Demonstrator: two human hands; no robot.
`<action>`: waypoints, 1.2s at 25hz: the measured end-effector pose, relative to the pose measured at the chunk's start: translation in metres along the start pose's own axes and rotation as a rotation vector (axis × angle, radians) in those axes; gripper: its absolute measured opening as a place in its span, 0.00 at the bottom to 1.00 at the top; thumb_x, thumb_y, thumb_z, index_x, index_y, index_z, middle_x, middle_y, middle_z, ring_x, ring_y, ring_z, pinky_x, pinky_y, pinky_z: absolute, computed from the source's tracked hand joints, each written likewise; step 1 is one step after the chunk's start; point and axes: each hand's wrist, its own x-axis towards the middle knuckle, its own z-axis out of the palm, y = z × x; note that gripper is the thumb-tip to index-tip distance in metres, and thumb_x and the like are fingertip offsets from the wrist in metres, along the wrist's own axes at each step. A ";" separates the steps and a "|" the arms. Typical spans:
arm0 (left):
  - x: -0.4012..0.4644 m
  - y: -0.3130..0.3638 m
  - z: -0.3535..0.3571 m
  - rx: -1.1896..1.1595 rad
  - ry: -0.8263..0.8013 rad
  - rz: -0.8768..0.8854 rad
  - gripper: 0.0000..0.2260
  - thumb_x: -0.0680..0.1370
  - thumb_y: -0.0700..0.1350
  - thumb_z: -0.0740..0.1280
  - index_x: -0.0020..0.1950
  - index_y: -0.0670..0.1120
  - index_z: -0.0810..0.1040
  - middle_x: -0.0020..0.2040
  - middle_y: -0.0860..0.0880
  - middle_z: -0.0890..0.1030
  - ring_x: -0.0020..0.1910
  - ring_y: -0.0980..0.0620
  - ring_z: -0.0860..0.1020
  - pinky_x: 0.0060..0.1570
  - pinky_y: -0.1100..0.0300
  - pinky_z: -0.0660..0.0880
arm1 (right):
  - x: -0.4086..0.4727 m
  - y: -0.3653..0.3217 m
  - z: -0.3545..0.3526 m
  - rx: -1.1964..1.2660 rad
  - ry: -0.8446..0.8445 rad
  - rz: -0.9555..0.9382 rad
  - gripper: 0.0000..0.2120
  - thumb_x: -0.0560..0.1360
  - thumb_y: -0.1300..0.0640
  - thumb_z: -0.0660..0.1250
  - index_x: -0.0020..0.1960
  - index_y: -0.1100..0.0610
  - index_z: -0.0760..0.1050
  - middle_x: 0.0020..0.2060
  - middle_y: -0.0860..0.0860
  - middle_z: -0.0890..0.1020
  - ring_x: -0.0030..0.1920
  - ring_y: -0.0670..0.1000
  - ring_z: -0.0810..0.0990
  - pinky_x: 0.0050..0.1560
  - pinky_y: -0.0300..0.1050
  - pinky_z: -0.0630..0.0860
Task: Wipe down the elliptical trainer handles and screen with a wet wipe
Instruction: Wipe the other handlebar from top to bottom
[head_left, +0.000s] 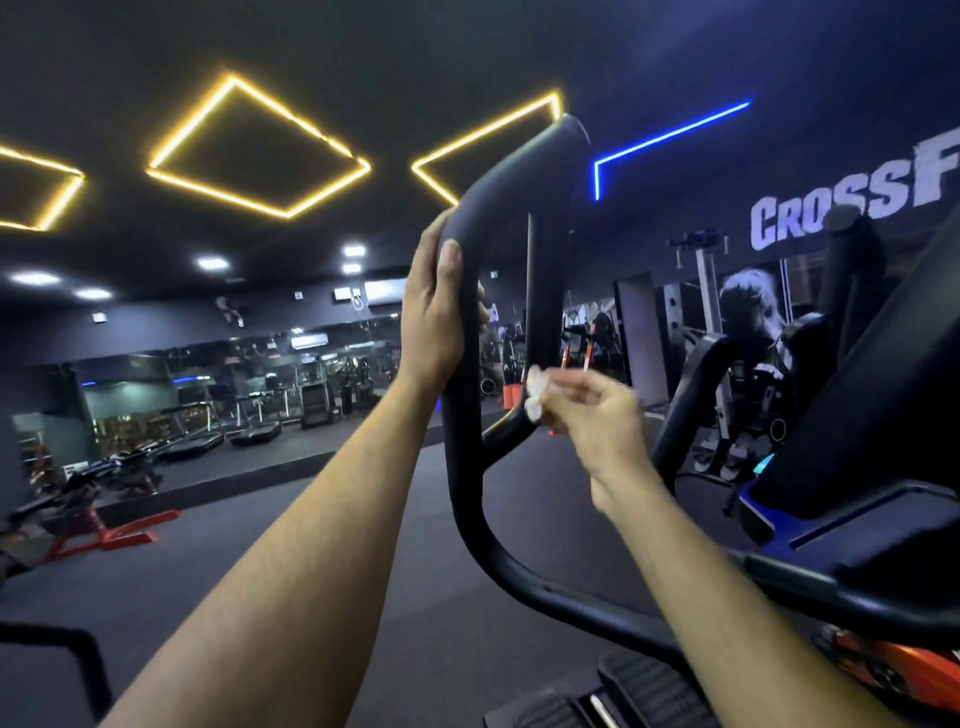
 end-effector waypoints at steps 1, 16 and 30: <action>-0.001 0.000 0.000 0.003 -0.004 -0.002 0.17 0.89 0.49 0.56 0.77 0.48 0.69 0.36 0.42 0.76 0.30 0.44 0.76 0.29 0.54 0.75 | 0.012 -0.026 0.002 0.010 0.040 -0.149 0.09 0.75 0.62 0.75 0.52 0.52 0.84 0.44 0.49 0.88 0.46 0.47 0.87 0.47 0.40 0.82; -0.013 0.007 -0.002 -0.246 -0.024 -0.229 0.26 0.87 0.59 0.50 0.70 0.45 0.78 0.56 0.39 0.85 0.52 0.45 0.83 0.52 0.50 0.78 | 0.041 -0.080 0.081 -0.359 0.214 -1.059 0.08 0.76 0.69 0.71 0.54 0.63 0.83 0.45 0.53 0.80 0.44 0.47 0.80 0.49 0.30 0.76; -0.008 -0.008 -0.008 -0.329 -0.117 -0.394 0.39 0.84 0.68 0.45 0.60 0.36 0.81 0.35 0.37 0.82 0.32 0.42 0.79 0.36 0.53 0.77 | 0.054 -0.096 0.066 -0.751 0.127 -1.333 0.09 0.76 0.66 0.71 0.55 0.60 0.85 0.43 0.55 0.78 0.43 0.53 0.78 0.48 0.43 0.78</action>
